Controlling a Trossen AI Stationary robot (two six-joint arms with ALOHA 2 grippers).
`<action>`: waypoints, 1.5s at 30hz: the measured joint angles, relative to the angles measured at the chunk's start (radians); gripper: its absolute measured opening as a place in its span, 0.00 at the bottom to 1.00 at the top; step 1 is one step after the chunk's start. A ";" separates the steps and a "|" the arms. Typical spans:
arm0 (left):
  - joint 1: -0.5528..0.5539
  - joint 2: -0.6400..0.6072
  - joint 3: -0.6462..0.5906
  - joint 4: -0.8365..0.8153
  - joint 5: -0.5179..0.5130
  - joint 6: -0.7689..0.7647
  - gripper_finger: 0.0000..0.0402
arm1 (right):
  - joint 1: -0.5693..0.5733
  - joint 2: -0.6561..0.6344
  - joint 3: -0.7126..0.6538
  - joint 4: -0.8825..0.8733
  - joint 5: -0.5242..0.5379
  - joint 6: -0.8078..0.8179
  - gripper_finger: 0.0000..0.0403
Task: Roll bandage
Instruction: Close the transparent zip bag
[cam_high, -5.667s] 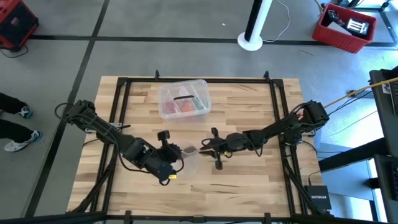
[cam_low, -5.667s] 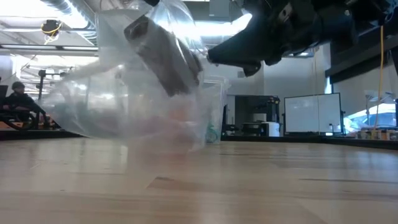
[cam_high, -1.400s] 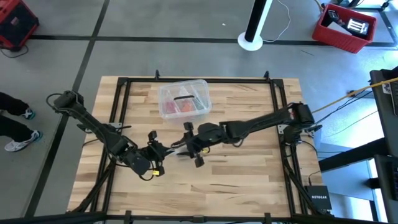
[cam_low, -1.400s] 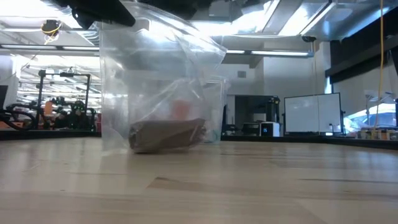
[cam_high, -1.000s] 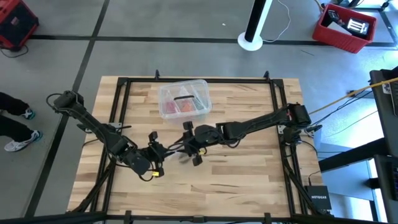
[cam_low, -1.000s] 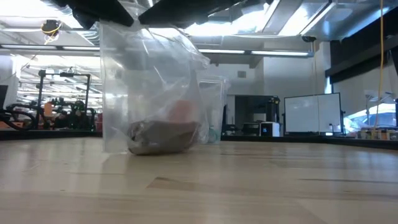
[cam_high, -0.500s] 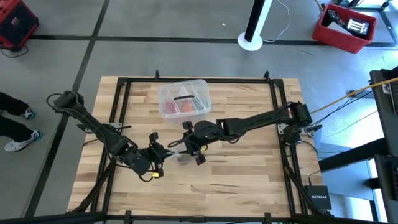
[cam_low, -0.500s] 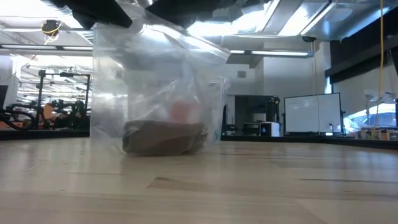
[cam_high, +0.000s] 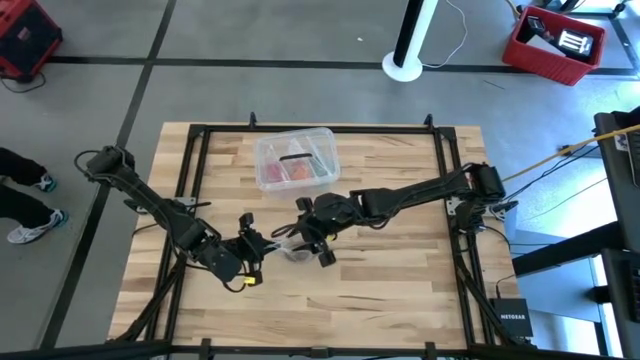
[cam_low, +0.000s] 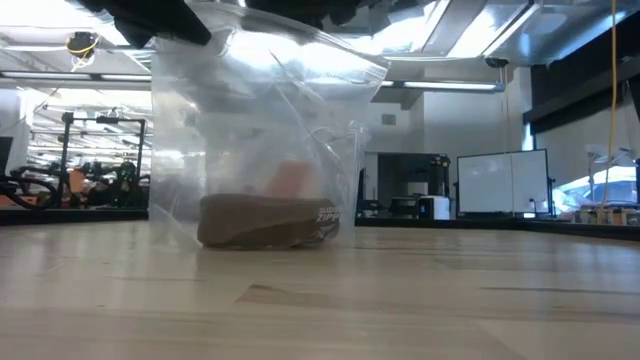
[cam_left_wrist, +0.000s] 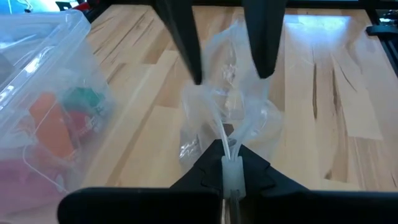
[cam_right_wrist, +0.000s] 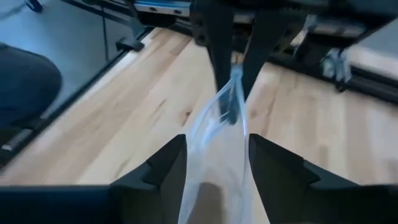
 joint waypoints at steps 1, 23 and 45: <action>0.000 0.000 0.000 -0.001 0.000 -0.001 0.01 | 0.000 -0.004 0.000 -0.012 -0.011 0.018 0.43; 0.000 0.000 0.000 0.008 0.000 -0.021 0.02 | 0.000 0.051 -0.003 0.018 0.065 0.024 0.57; -0.063 -0.098 -0.016 -0.025 -0.060 -0.104 0.10 | -0.014 -0.026 -0.033 -0.019 0.114 0.005 0.01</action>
